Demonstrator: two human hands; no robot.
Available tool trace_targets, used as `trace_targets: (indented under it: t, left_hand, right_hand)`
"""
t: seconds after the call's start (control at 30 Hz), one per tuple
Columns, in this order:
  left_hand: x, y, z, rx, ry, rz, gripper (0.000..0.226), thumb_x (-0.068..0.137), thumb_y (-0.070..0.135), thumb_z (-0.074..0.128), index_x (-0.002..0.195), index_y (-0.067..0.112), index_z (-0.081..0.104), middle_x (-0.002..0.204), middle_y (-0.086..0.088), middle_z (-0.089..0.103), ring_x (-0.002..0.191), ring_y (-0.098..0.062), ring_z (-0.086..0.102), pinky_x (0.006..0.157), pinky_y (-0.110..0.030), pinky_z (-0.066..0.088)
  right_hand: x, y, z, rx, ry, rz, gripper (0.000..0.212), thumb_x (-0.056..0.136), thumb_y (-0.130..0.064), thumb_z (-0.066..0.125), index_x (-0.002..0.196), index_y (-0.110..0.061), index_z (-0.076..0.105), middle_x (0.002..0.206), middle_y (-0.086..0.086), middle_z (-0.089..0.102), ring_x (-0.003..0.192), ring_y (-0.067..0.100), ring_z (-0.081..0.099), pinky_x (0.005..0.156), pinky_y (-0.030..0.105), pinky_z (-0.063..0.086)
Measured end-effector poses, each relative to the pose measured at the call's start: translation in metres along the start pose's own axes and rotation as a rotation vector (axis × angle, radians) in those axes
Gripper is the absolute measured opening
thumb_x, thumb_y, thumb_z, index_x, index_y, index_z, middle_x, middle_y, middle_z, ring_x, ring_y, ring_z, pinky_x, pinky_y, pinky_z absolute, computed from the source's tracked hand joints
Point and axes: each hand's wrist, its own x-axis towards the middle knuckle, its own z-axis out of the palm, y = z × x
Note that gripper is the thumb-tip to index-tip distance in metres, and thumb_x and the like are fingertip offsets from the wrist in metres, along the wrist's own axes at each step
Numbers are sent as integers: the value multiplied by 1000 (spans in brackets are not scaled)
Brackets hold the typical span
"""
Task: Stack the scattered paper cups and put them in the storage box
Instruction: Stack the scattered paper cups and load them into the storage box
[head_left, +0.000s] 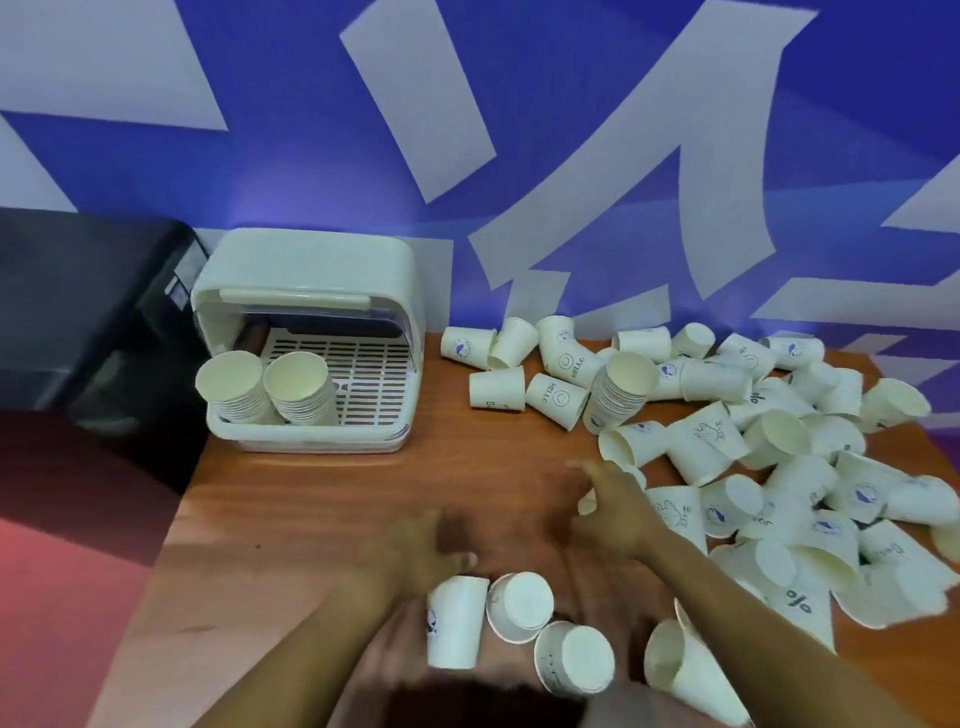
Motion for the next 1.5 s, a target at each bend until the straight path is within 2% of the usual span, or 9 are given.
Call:
trace_targets:
  t: [0.07,0.2,0.43,0.67,0.8,1.07,1.23,1.33,1.5]
  left_hand:
    - [2,7,15,3,-9,-78,75,74,62,62,137,26,44,139,1,51,124,-18,50,99,-25,39]
    - [4,20,33,77,17,-198,57,80,55,63,126,22,51,130,-1,59,117,-20,55,76,-21,34]
    - [1,24,51,102,25,-324,58,78,53,61,129,28,47,133,2,57,121,-20,54,90,-25,42]
    - [-2,26,48,23,93,-329,55,76,50,64,124,28,51,131,1,56,117,-20,55,92,-27,45]
    - [-2,30,35,-18,155,-314,64,80,43,65,136,26,40,133,-5,48,117,-25,53,90,-28,43]
    - [-19,26,6,50,289,-187,76,77,37,68,143,30,31,137,-1,35,122,-24,46,96,-37,46]
    - [-36,-1,-23,85,228,-201,73,73,37,72,137,27,37,130,-2,33,117,-25,50,93,-38,48]
    - [-44,-22,-54,104,270,-156,69,70,33,74,130,27,41,127,-3,33,111,-26,54,88,-36,50]
    - [-57,-56,-93,105,382,-73,74,73,37,73,136,28,37,129,-2,33,116,-23,49,88,-31,48]
  right_hand:
    - [2,18,-5,-152,-43,-61,75,72,-28,72,139,-32,39,137,0,43,128,23,37,103,37,38]
    - [8,45,-13,-535,-108,-155,78,76,-30,72,142,-32,31,147,-1,29,138,25,21,108,42,31]
    - [17,65,-8,-655,-118,-309,81,79,-26,68,145,-37,23,155,0,16,141,25,17,108,42,29]
    - [18,60,-3,-542,-111,-315,73,82,-24,63,145,-33,26,152,-1,21,138,23,22,107,39,29]
    - [17,53,-4,-436,-61,-317,65,81,-31,62,139,-29,32,144,-5,33,131,19,31,102,34,31]
    - [13,14,-3,-228,-27,-277,78,73,-44,71,139,-28,32,138,-6,44,125,17,42,104,34,37]
    - [10,-34,-1,-98,5,-276,92,75,-45,68,149,-31,16,146,-6,35,132,18,39,108,37,36]
    - [8,-70,3,-56,36,-288,86,75,-45,65,147,-32,20,139,-6,38,127,17,44,103,35,40]
    - [8,-131,16,-61,53,-290,83,75,-45,68,145,-31,25,142,-7,37,125,17,45,99,29,41]
